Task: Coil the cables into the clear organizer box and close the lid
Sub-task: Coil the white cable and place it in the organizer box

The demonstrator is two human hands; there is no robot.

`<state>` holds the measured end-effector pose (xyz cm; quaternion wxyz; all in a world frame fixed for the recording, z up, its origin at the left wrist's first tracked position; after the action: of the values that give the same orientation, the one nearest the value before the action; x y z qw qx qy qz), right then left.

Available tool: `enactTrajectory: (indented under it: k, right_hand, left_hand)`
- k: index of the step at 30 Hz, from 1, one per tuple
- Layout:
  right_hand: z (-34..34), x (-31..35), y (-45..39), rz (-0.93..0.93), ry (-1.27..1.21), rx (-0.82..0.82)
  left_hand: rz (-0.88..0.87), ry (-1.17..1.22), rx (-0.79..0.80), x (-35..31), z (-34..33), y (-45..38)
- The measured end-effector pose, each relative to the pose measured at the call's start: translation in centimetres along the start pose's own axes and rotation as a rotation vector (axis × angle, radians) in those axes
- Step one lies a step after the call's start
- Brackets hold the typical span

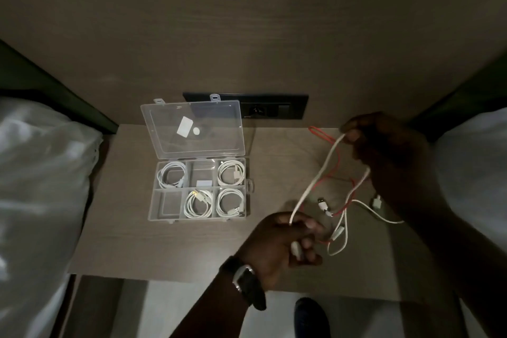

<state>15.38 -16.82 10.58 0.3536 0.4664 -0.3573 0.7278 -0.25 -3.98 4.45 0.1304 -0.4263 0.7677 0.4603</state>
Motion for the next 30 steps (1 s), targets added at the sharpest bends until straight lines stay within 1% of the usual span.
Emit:
enactTrajectory:
  k: [1, 2, 4, 6, 7, 9, 11, 12, 13, 14, 15, 16, 17, 18, 19, 20, 22, 24, 25, 26, 28, 29, 30]
  right_hand:
    - [0.8, -0.9, -0.2, -0.015, 0.068, -0.069]
    - [1.3, -1.8, -0.2, -0.038, 0.137, -0.109]
    - [1.7, -3.8, 0.4, -0.048, 0.348, -0.121]
    - [0.6, -5.3, 2.1, -0.008, 0.58, -0.036]
    - [-0.3, -5.9, 3.3, -0.009, 0.636, 0.063]
    - [-2.1, -5.9, 6.1, -0.013, 0.703, 0.338]
    - [-3.5, -4.7, 8.3, -0.003, 0.693, 0.595]
    - [-4.2, -3.6, 8.9, 0.018, 0.631, 0.672]
    - [-4.6, -2.3, 9.1, 0.052, 0.567, 0.71]
    - [-4.9, -0.9, 8.8, 0.105, 0.528, 0.719]
    - [-4.9, 0.2, 8.0, 0.172, 0.517, 0.7]
    - [-4.7, 1.2, 7.0, 0.237, 0.514, 0.665]
    - [-4.3, 1.7, 5.6, 0.281, 0.51, 0.611]
    - [-3.8, 1.9, 4.1, 0.288, 0.51, 0.547]
    - [-3.3, 1.7, 2.6, 0.271, 0.509, 0.486]
    - [-2.9, 1.4, 1.6, 0.236, 0.498, 0.439]
    - [-3.3, 0.1, 0.9, 0.153, 0.426, 0.381]
    - [-4.6, -1.1, 1.8, 0.076, 0.322, 0.381]
    - [-5.2, -1.6, 2.5, 0.043, 0.297, 0.398]
    - [-5.7, -2.0, 3.3, 0.021, 0.311, 0.414]
    - [-5.9, -2.6, 4.8, 0.005, 0.396, 0.448]
    - [-5.8, -2.6, 5.7, 0.003, 0.414, 0.497]
    - [-5.7, -2.6, 6.6, 0.009, 0.415, 0.579]
  left_hand:
    - [-0.001, 0.118, -0.011, 0.2, 0.5, 0.3]
    - [-0.022, 0.239, 0.017, 0.1, 0.7, 0.7]
    - [-0.11, 0.494, 0.145, -0.6, 1.0, 1.4]
    - [-0.213, 0.678, 0.287, -2.3, 1.2, 1.9]
    - [-0.272, 0.715, 0.32, -3.5, 1.3, 2.1]
    - [-0.412, 0.686, 0.255, -5.7, 2.0, 1.9]
    - [-0.51, 0.606, 0.124, -7.0, 2.8, 1.2]
    - [-0.544, 0.495, 0.017, -7.3, 3.2, 0.8]
    - [-0.566, 0.309, -0.097, -7.3, 3.5, 0.4]
    - [-0.538, 0.094, -0.164, -7.0, 3.3, -0.1]
    - [-0.482, -0.07, -0.161, -6.3, 2.8, -0.5]
    - [-0.423, -0.181, -0.122, -5.5, 2.1, -0.7]
    - [-0.363, -0.242, -0.077, -4.8, 1.3, -0.7]
    - [-0.312, -0.224, -0.038, -4.2, 0.7, -0.5]
    - [-0.268, -0.124, -0.011, -3.8, 0.3, -0.3]
    - [-0.222, 0.055, 0.035, -3.7, -0.1, 0.0]
    - [-0.181, 0.341, 0.178, -4.1, -0.7, 0.8]
    - [-0.204, 0.48, 0.277, -5.2, -1.2, 1.5]
    - [-0.232, 0.535, 0.284, -5.6, -1.2, 1.7]
    - [-0.271, 0.581, 0.246, -6.2, -1.1, 1.8]
    - [-0.398, 0.624, 0.098, -7.4, 0.1, 2.2]
    - [-0.465, 0.633, 0.033, -8.1, 1.1, 2.4]
    - [-0.533, 0.628, -0.012, -8.8, 2.1, 2.6]
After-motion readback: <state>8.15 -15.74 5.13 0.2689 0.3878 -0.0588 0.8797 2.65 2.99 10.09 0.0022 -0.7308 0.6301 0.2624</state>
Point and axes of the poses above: each hand's wrist, its own y-axis away from the middle knuckle, its own z-axis out of the back of the hand, x = y × z, the point moved 2 cm from there along -y, towards the middle knuckle, and after that the axes turned 5 degrees about x, right-handed, at the moved point
